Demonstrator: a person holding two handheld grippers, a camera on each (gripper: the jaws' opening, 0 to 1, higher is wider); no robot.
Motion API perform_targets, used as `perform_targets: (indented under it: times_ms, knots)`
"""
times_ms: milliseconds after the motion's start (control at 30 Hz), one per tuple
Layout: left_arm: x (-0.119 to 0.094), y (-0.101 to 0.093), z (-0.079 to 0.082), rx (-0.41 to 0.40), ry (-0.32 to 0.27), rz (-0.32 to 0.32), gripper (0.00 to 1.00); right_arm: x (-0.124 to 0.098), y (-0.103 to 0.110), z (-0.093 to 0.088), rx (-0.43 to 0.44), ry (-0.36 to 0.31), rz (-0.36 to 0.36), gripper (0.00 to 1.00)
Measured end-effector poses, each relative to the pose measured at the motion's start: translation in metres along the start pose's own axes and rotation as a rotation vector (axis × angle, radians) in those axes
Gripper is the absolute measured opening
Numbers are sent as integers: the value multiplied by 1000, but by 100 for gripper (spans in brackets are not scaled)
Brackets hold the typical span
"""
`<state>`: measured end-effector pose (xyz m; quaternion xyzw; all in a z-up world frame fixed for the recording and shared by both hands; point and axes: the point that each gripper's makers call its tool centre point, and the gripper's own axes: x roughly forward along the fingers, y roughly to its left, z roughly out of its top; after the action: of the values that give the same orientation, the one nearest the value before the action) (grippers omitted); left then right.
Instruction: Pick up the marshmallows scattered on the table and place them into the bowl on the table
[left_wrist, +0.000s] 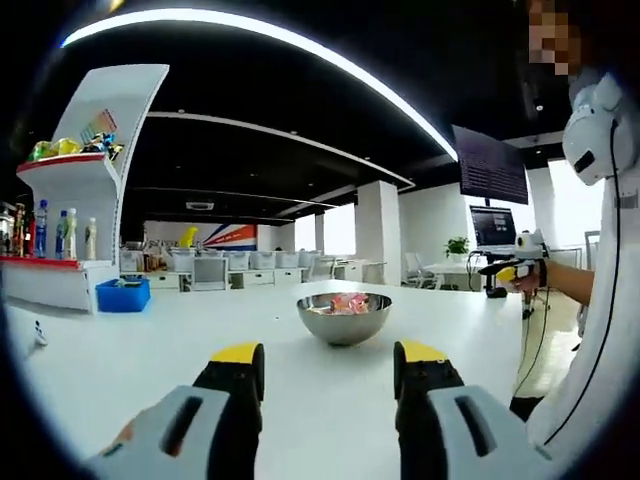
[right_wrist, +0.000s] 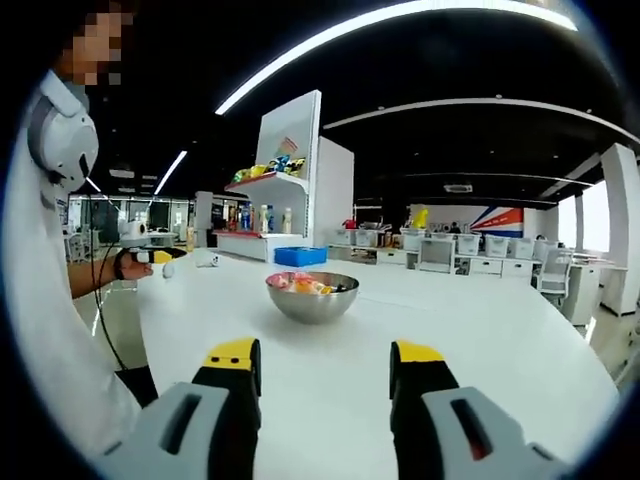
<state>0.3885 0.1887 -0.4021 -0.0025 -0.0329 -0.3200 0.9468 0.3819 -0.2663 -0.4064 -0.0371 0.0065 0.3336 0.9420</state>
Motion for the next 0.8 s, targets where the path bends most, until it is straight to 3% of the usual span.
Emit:
perform_targets:
  times_ms: [267,500,800]
  knots:
    - [11,0,1,48,38,-76,65,7,2,6,-27,4,62,66]
    - [25,-12,12,53,19,-209,73,23,-6,12,-18,3,103,77]
    - [60,-9,22,67,18,-295,81,53,-13,23,-22,-8,177,88]
